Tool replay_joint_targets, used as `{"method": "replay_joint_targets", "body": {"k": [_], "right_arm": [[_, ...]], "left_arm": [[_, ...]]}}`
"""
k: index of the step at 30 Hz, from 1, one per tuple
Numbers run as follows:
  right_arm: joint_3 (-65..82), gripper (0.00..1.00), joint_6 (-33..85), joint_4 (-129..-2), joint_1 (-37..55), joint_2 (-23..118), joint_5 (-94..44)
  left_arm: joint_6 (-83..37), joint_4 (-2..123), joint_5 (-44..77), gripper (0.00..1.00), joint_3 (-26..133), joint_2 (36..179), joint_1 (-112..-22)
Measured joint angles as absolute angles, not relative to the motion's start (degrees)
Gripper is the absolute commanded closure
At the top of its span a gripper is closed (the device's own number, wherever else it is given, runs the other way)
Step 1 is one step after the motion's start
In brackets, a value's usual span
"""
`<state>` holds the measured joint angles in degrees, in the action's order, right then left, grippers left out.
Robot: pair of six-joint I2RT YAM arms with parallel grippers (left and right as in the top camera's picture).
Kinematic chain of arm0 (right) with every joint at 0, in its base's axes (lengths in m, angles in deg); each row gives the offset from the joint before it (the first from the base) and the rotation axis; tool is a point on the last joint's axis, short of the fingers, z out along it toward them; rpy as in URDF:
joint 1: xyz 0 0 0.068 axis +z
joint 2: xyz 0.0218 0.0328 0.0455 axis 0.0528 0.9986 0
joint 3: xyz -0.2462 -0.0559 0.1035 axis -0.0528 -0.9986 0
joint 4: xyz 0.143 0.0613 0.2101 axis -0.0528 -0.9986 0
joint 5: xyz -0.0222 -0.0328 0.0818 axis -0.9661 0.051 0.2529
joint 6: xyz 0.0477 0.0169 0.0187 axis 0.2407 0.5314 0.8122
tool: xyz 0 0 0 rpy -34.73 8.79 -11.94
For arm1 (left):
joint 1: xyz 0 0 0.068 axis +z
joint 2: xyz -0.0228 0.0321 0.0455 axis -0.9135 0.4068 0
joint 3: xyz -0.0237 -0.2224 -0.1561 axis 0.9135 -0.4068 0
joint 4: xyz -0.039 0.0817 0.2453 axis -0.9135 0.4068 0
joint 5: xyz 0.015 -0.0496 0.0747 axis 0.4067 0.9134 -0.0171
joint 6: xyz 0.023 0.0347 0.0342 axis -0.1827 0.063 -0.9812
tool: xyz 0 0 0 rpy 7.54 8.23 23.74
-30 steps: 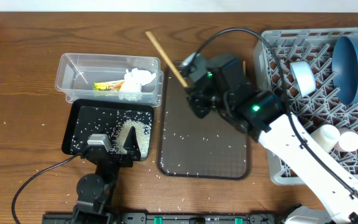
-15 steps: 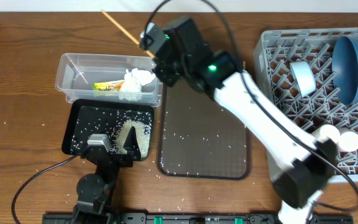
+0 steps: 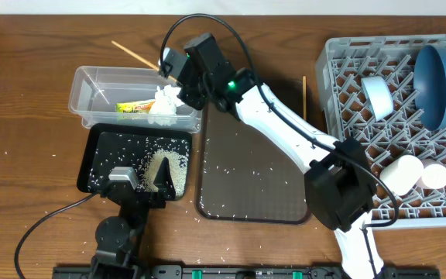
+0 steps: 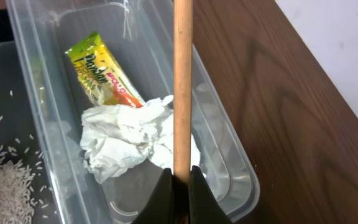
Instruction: Sort waste into correct bins and load items into the dishwasher rack
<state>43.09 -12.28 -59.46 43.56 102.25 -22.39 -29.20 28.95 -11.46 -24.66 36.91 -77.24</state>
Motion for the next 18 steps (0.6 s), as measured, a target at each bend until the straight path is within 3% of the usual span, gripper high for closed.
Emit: {"method": "replay_joint_targets", "body": {"k": [12,18], "right_arm": [[43.3,0.99,-10.3,-72.0,48.1,99.8,-27.9],[43.3,0.99,3.6,-82.7,45.5,90.5,-33.7]], "left_arm": [[-29.2,28.9,-11.5,0.06,-24.7,36.9,-77.2],[-29.2,28.9,-11.5,0.06,-24.7,36.9,-77.2]]}}
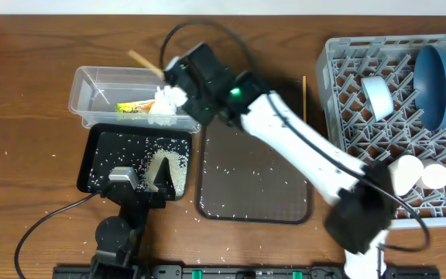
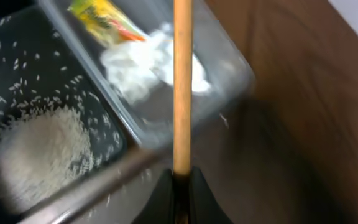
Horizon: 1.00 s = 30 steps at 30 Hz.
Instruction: Sort waste into correct bins and load items into the dishwasher rack
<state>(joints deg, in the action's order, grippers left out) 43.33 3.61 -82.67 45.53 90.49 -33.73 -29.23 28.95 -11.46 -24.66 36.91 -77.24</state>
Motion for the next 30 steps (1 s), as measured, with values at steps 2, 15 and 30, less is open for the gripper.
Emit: {"method": "replay_joint_targets", "body": {"k": [2,15,30], "right_arm": [[43.5,0.99,10.2,-88.3,42.7,86.9,-35.0],[38.3,0.99,24.3,-106.3,14.1,83.1,-35.9],[23.3,0.99,17.0,-94.8,11.3,83.3,-37.6]], "left_arm": [[-29.2,28.9,-11.4,0.06,-24.7,36.9,-77.2],[-29.2,28.9,-11.5,0.06,-24.7,36.9,-77.2],[-29.2,28.9,-11.5,0.06,-24.7,36.9,-77.2]]}}
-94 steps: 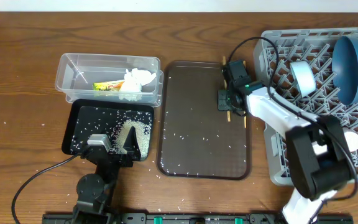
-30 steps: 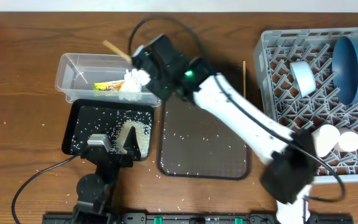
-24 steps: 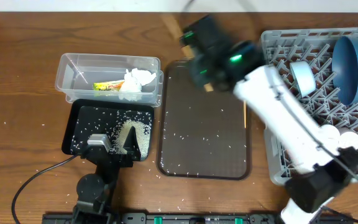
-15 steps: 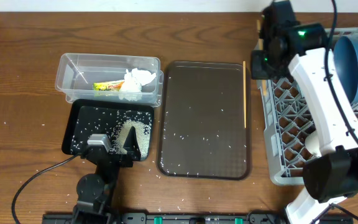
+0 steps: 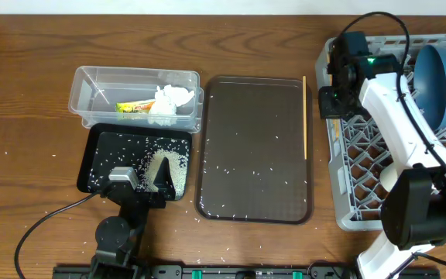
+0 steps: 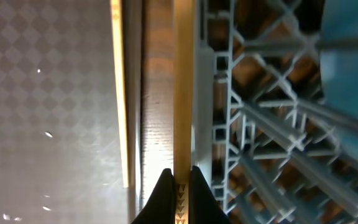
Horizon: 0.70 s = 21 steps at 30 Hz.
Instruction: Sort waste into correct bins and load items into the dishwasher rack
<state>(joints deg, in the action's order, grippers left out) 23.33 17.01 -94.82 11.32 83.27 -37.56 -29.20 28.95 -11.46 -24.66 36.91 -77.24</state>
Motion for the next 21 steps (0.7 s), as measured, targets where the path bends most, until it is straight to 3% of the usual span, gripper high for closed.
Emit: {"method": "replay_joint_targets", "body": {"k": [6,16,21], "right_arm": [[23.3,0.99,11.0,-94.6,10.9,83.3,-39.6],[23.2,0.98,12.5,-95.8,6.2,83.3,-41.5],[22.4,0.74,12.9,-97.0,6.7,83.3,-40.6]], "left_arm": [[-29.2,28.9,-11.5,0.06,-24.7,36.9,-77.2],[-29.2,28.9,-11.5,0.06,-24.7,36.9,-77.2],[-29.2,28.9,-11.5,0.06,-24.7,36.9,-77.2]]}}
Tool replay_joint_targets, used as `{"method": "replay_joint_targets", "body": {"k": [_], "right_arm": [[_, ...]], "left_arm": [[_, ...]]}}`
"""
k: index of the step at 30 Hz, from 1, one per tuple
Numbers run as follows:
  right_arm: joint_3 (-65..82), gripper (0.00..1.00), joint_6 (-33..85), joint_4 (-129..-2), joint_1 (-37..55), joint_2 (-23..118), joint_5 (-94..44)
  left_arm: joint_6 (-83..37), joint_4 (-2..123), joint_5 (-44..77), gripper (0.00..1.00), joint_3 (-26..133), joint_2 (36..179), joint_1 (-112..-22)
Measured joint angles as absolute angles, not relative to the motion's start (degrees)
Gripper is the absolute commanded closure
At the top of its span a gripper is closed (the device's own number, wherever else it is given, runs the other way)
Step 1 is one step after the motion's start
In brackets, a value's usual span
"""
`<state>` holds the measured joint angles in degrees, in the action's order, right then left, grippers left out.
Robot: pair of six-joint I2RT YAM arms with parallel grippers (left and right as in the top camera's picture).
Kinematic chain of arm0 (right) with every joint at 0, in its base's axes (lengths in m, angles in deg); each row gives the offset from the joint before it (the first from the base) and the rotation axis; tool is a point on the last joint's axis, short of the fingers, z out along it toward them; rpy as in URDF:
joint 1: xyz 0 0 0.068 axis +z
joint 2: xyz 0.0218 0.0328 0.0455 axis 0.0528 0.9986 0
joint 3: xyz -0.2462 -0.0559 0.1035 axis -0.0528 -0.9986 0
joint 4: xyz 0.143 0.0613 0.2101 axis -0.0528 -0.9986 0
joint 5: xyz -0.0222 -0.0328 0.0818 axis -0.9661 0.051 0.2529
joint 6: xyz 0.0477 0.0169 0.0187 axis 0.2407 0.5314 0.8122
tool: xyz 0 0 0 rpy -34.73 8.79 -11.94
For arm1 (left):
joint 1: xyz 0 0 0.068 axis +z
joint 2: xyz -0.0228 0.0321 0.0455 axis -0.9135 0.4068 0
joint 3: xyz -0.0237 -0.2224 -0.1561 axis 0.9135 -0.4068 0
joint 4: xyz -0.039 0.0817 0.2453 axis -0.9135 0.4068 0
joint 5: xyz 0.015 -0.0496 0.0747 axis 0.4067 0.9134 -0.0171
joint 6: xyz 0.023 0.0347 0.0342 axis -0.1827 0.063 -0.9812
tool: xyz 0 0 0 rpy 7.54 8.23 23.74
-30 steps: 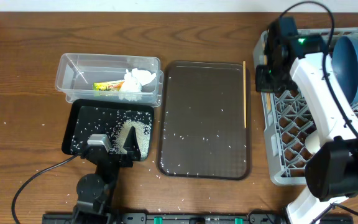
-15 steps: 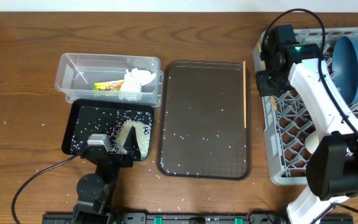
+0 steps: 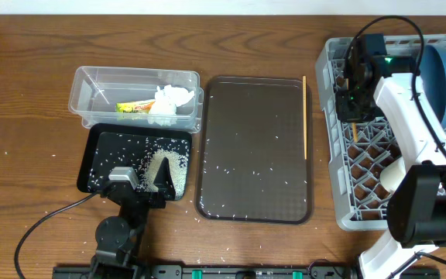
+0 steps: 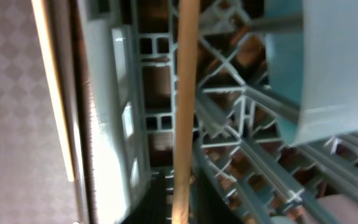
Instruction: Sort waste into correct bins and load items into the dishwasher rack
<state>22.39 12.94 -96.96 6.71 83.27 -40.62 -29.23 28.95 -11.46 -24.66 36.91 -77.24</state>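
Observation:
A wooden chopstick (image 4: 185, 106) runs lengthwise over the grid of the grey dishwasher rack (image 3: 409, 155), near the rack's left wall. My right gripper (image 4: 182, 183) is around its near end; the dark fingers look slightly parted, with the stick showing between them. From overhead, my right gripper (image 3: 353, 108) hangs over the rack's left side, and a short length of the stick (image 3: 355, 130) pokes out. A second chopstick (image 3: 304, 116) lies on the table between the brown tray (image 3: 254, 147) and the rack. My left gripper (image 3: 139, 180) rests open at the black tray (image 3: 99, 147).
A clear bin (image 3: 91, 85) at the upper left holds a yellow wrapper (image 3: 134, 107) and crumpled tissue (image 3: 173, 99). Rice (image 3: 175, 164) is piled in the black tray and scattered on the brown tray. A blue bowl (image 3: 440, 74) and a white cup (image 3: 397, 174) sit in the rack.
My right gripper has moved right, from the rack's left wall to over the rack's grid. The chopstick now shows between fingers that look parted instead of pinched on it. The left arm is unchanged.
My right gripper held a chopstick over the clear bin at the upper left, then over that bin's right corner. Later it was at the rack's left edge with the stick still pinched. Now the stick lies over the rack's grid.

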Motion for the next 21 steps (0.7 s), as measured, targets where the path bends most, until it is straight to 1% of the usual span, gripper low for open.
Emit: {"method": "replay_joint_targets", "body": {"k": [2,3,5,6,7,10,13,18,21], "right_arm": [[22.4,0.65,12.9,-97.1,7.7,83.3,-40.4],[22.4,0.62,13.1,-97.1,8.3,83.2,-40.3],[22.3,0.55,12.9,-96.9,10.5,82.5,-38.9],[22.2,0.49,13.0,-96.8,11.7,81.9,-38.0],[22.2,0.46,12.7,-96.6,13.4,80.9,-36.7],[22.2,0.48,13.7,-96.2,18.7,77.7,-34.3],[22.2,0.5,17.5,-96.1,24.3,75.3,-33.9],[21.3,0.39,27.5,-92.2,30.0,77.1,-39.6],[19.9,0.38,32.4,-89.8,30.2,80.5,-45.1]], "left_arm": [[-29.2,28.9,-11.5,0.06,-24.7,36.9,-77.2],[-29.2,28.9,-11.5,0.06,-24.7,36.9,-77.2],[-29.2,28.9,-11.5,0.06,-24.7,36.9,-77.2],[-29.2,28.9,-11.5,0.06,-24.7,36.9,-77.2],[-29.2,28.9,-11.5,0.06,-24.7,36.9,-77.2],[-29.2,28.9,-11.5,0.06,-24.7,36.9,-77.2],[-29.2,28.9,-11.5,0.06,-24.7,36.9,-77.2],[-29.2,28.9,-11.5,0.06,-24.7,36.9,-77.2],[-29.2,28.9,-11.5,0.06,-24.7,36.9,-77.2]]}}
